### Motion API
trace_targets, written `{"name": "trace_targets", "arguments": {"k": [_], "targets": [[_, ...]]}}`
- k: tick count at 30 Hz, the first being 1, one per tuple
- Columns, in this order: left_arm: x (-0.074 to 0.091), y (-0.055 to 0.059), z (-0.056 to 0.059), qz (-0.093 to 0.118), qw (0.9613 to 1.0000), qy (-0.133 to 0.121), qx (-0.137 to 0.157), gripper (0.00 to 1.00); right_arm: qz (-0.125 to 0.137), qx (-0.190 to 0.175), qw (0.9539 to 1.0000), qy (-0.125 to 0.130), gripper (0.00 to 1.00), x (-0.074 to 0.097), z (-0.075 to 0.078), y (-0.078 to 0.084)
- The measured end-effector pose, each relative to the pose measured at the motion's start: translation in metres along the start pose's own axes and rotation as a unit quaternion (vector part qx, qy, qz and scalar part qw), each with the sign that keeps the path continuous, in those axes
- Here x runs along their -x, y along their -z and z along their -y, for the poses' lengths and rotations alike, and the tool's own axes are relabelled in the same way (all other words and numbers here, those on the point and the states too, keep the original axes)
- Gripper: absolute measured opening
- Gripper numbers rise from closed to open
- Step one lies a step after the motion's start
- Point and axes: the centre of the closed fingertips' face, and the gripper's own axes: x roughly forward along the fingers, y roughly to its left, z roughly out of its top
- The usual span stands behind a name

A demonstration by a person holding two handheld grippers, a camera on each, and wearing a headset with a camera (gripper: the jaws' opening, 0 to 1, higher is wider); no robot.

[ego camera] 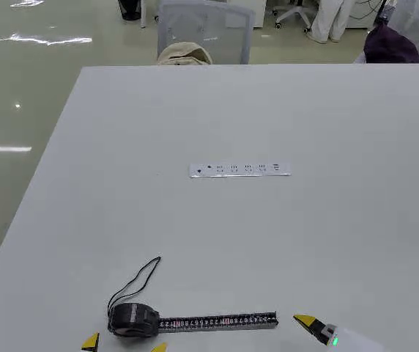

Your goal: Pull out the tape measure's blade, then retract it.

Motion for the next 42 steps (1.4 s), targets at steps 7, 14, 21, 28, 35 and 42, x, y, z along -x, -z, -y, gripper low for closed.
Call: {"name": "trace_targets", "arguments": {"k": [7, 14, 21, 28, 35, 42], "targets": [[-0.006, 0.003, -0.003, 0.001, 0.9999, -0.01, 0.005, 0.72, 0.007, 0.019, 0.9993, -0.03, 0.55, -0.006, 0.006, 0.001], [-0.012, 0.002, -0.008, 0.004, 0.9997, -0.021, 0.014, 0.72, 0.0, 0.057, 0.9958, -0.072, 0.5, -0.014, 0.012, 0.003], [-0.019, -0.001, -0.007, 0.006, 0.9993, -0.019, 0.033, 0.71, -0.005, 0.084, 0.9914, -0.101, 0.46, -0.019, 0.02, 0.004], [-0.025, 0.0, -0.01, 0.001, 0.999, -0.026, 0.036, 0.72, -0.017, 0.119, 0.9842, -0.13, 0.4, -0.027, 0.025, 0.01], [-0.028, 0.001, -0.013, -0.001, 0.9988, -0.031, 0.039, 0.71, -0.021, 0.14, 0.9781, -0.153, 0.34, -0.037, 0.029, 0.012], [-0.035, -0.001, -0.013, -0.001, 0.9986, -0.03, 0.043, 0.71, -0.023, 0.138, 0.9734, -0.182, 0.29, -0.044, 0.034, 0.013]]}}
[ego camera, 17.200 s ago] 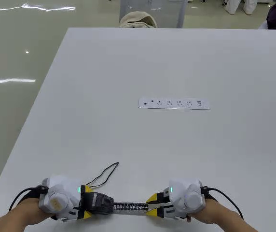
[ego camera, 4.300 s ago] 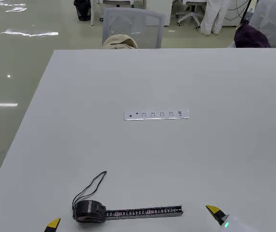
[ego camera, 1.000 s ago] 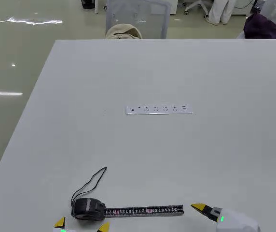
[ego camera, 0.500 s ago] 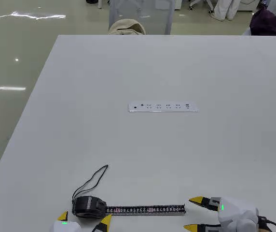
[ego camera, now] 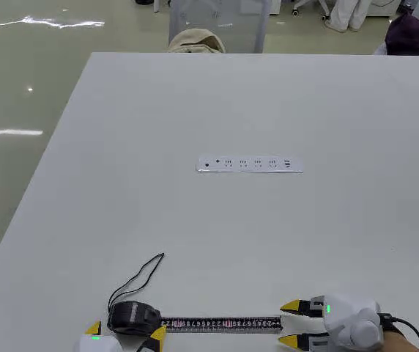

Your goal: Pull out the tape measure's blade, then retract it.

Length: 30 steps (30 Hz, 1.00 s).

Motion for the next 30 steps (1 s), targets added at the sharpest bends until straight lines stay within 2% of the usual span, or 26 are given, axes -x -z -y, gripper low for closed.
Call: {"name": "trace_targets", "arguments": {"k": [4, 11, 17, 22, 30], "targets": [[-0.001, -0.002, 0.0, 0.001, 1.0, 0.0, 0.001, 0.71, 0.001, -0.002, 0.9997, -0.025, 0.27, -0.003, -0.001, 0.003], [-0.006, -0.002, 0.0, 0.002, 1.0, -0.001, 0.001, 0.71, 0.0, 0.013, 0.9985, -0.052, 0.23, -0.006, -0.002, 0.007], [-0.008, -0.002, -0.002, 0.004, 1.0, -0.003, 0.003, 0.71, 0.015, 0.02, 0.9975, -0.066, 0.19, -0.011, -0.002, 0.005], [-0.009, -0.002, -0.002, 0.005, 1.0, -0.006, 0.003, 0.71, 0.017, 0.018, 0.9969, -0.074, 0.19, -0.015, -0.002, 0.006], [-0.01, -0.003, -0.003, 0.008, 0.9999, -0.009, 0.007, 0.71, 0.021, 0.013, 0.997, -0.073, 0.17, -0.013, -0.003, 0.006]]}}
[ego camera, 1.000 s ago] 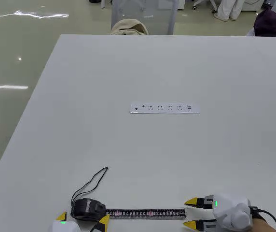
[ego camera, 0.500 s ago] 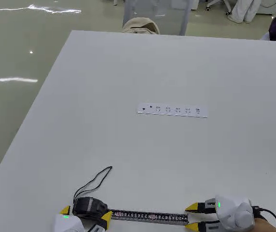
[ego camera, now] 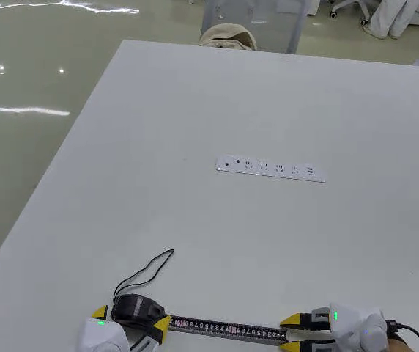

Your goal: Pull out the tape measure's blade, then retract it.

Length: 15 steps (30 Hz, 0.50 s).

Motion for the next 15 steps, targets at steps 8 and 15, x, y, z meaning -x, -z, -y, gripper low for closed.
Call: {"name": "trace_targets", "arguments": {"k": [8, 15], "targets": [[-0.0003, 0.0008, 0.0003, 0.0, 1.0, -0.005, 0.002, 0.7, -0.005, 0.015, 0.9999, 0.005, 0.14, -0.0003, 0.0, -0.0004], [-0.0028, -0.0008, 0.004, 0.006, 0.9998, -0.01, 0.013, 0.68, -0.009, 0.016, 0.9998, 0.008, 0.13, -0.0005, 0.0009, 0.001]]}}
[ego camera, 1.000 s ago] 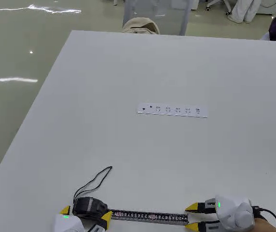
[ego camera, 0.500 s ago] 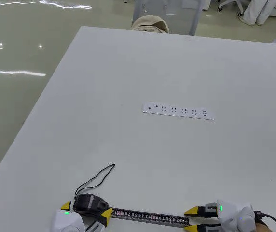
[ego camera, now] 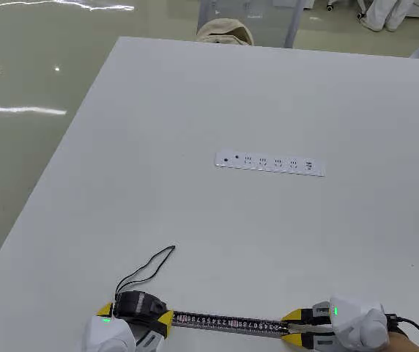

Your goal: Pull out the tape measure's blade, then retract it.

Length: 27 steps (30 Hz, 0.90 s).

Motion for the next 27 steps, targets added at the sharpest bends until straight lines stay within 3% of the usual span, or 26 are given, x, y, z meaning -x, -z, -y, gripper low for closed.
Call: {"name": "trace_targets", "arguments": {"k": [14, 20, 27], "targets": [[-0.012, -0.001, -0.008, 0.002, 0.9992, -0.031, 0.024, 0.65, -0.004, 0.001, 1.0, 0.006, 0.13, 0.0, 0.001, 0.0], [-0.015, 0.0, -0.009, 0.002, 0.9985, -0.035, 0.042, 0.67, -0.004, 0.002, 1.0, 0.006, 0.13, 0.001, 0.001, -0.001], [-0.017, 0.002, -0.01, 0.001, 0.9984, -0.038, 0.043, 0.66, -0.004, -0.001, 1.0, 0.008, 0.13, 0.002, 0.0, -0.002]]}}
